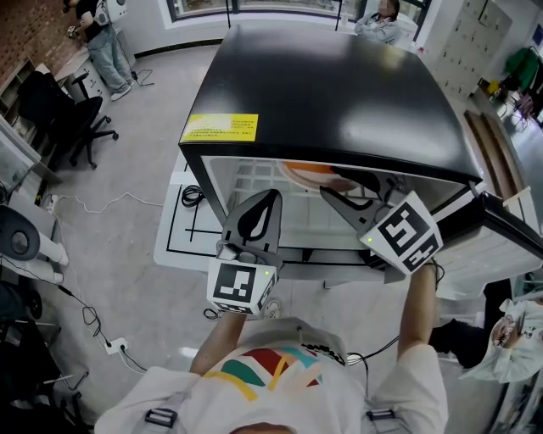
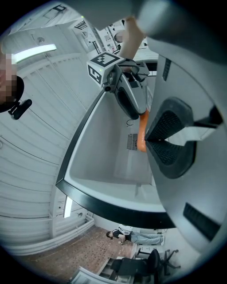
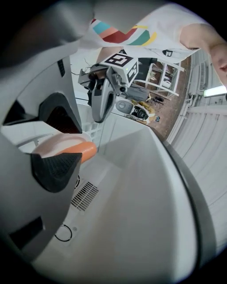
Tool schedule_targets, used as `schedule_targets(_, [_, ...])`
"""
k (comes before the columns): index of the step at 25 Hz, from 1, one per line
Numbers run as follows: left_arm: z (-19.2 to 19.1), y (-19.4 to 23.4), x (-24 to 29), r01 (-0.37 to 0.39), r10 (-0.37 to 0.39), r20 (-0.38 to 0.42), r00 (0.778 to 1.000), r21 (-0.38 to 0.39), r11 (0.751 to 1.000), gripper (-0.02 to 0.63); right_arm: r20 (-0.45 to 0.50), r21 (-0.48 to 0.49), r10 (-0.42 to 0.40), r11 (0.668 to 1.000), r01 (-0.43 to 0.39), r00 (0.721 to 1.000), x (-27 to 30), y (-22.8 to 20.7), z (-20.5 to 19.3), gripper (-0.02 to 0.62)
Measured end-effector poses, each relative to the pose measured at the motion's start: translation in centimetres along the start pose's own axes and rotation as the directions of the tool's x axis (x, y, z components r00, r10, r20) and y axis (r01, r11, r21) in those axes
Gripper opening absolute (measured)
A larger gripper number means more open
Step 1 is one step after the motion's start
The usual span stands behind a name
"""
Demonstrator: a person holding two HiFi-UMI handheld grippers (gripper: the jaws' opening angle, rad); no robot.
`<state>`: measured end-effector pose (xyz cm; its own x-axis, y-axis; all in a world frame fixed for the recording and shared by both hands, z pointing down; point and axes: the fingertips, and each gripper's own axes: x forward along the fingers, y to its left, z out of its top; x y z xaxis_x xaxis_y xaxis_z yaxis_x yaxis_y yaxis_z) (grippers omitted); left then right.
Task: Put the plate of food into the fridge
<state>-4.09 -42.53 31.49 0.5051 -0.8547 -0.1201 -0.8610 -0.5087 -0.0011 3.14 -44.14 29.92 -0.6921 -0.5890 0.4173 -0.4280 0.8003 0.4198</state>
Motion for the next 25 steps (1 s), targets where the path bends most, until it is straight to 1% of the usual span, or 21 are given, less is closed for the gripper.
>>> schedule_targets(2, [0.3, -0.1, 0.0, 0.0, 0.0, 0.005, 1.0, 0.006, 1.0, 0.006, 0.052, 0.032, -0.018, 0.999, 0.016, 0.999, -0.6, -0.1, 0.6, 0.133])
schedule_targets(6, [0.9, -0.4, -0.1, -0.003, 0.003, 0.014, 1.0, 0.019, 1.0, 0.006, 0.123, 0.075, -0.043, 0.997, 0.034, 0.991, -1.4, 0.1, 1.3, 0.132])
schedule_targets(9, [1.4, -0.6, -0.2, -0.003, 0.002, 0.021, 1.0, 0.027, 1.0, 0.006, 0.176, 0.118, -0.116, 0.988, 0.096, 0.977, -2.3, -0.2, 1.7, 0.132])
schedule_targets(12, [2.0, -0.9, -0.2, -0.001, 0.0, 0.031, 1.0, 0.038, 0.999, 0.006, 0.236, 0.18, -0.185, 0.973, 0.144, 0.954, -3.3, -0.5, 2.3, 0.132])
schedule_targets(15, [2.8, -1.3, -0.5, 0.005, -0.007, 0.042, 0.999, 0.039, 0.999, 0.006, 0.289, 0.265, -0.296, 0.939, 0.221, 0.911, -4.6, -1.1, 2.7, 0.132])
schedule_targets(17, [3.4, -1.7, -0.7, 0.01, -0.012, 0.052, 0.999, 0.039, 0.999, 0.006, 0.318, 0.317, -0.374, 0.908, 0.274, 0.871, -5.7, -1.3, 3.1, 0.132])
schedule_targets(18, [3.7, -1.8, -0.8, 0.014, -0.016, 0.058, 0.998, 0.037, 0.999, 0.006, 0.334, 0.349, -0.405, 0.892, 0.287, 0.851, -6.2, -1.3, 3.3, 0.132])
schedule_targets(19, [4.1, -2.0, -1.0, 0.02, -0.022, 0.065, 0.998, 0.028, 0.999, 0.006, 0.354, 0.39, -0.43, 0.875, 0.286, 0.831, -6.7, -1.3, 3.4, 0.132])
schedule_targets(22, [5.2, -2.5, -1.6, 0.041, -0.039, 0.095, 0.995, -0.017, 0.999, 0.006, 0.419, 0.511, -0.473, 0.828, 0.229, 0.775, -7.9, -0.8, 3.2, 0.132])
schedule_targets(23, [5.5, -2.7, -1.9, 0.043, -0.04, 0.103, 0.994, -0.02, 0.999, 0.006, 0.426, 0.536, -0.493, 0.813, 0.227, 0.759, -8.3, -0.6, 2.9, 0.133])
schedule_targets(25, [5.9, -2.8, -2.4, 0.037, -0.036, 0.113, 0.993, -0.011, 0.999, 0.006, 0.409, 0.579, -0.549, 0.774, 0.258, 0.729, -9.0, -0.2, 2.1, 0.132])
